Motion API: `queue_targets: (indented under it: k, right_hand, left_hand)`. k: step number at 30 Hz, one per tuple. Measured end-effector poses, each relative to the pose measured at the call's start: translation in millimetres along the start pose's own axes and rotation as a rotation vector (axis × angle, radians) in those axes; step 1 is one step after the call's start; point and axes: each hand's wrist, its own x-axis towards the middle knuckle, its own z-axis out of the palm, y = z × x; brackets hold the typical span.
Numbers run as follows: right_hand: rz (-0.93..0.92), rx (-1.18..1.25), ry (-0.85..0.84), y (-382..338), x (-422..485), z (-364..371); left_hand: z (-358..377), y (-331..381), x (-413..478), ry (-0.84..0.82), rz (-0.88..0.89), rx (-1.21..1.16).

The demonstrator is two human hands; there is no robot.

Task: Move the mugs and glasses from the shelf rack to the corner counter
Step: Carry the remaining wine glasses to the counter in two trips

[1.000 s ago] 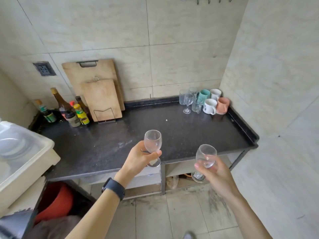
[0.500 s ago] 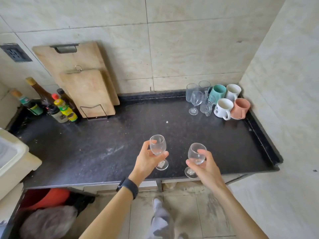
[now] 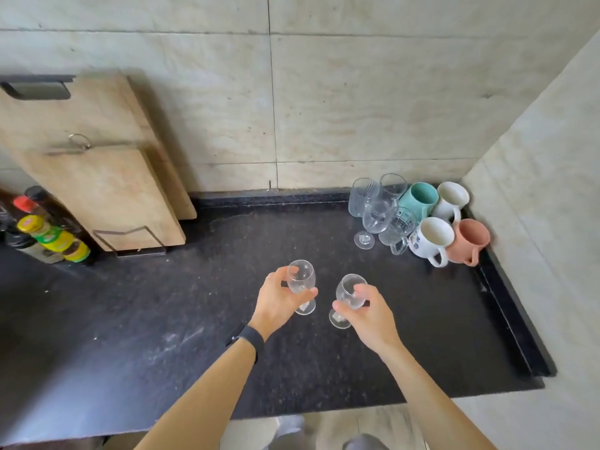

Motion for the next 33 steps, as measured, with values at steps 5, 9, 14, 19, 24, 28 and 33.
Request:
queue_targets:
  k: [5, 9, 14, 19, 24, 28, 33]
  right_hand:
    - [-0.043, -0.052, 0.045, -37, 65, -3]
    - [-0.068, -0.104, 0.041, -62, 121, -8]
    - [-0.116, -0.186, 0.098, -85, 189, -10]
    - [-0.137, -0.300, 0.132, -102, 243, -10]
    - [-0.157, -0.316, 0.176, -108, 277, 0]
    - [-0.128, -0.291, 0.163, -110, 285, 4]
    - [-0.132, -0.290, 0.150, -114, 291, 9]
  left_hand:
    - [-6, 18, 57, 0.066, 0.003, 0.034]
    - [-10, 31, 107, 0.097, -0.001, 0.041]
    - [-5, 51, 166, 0.123, 0.023, 0.031]
    - [7, 66, 215, 0.130, 0.066, 0.024]
    - [8, 74, 243, 0.139, 0.068, 0.008]
    - [5, 77, 253, 0.130, 0.063, 0.047]
    - [5, 76, 260, 0.124, 0.057, 0.049]
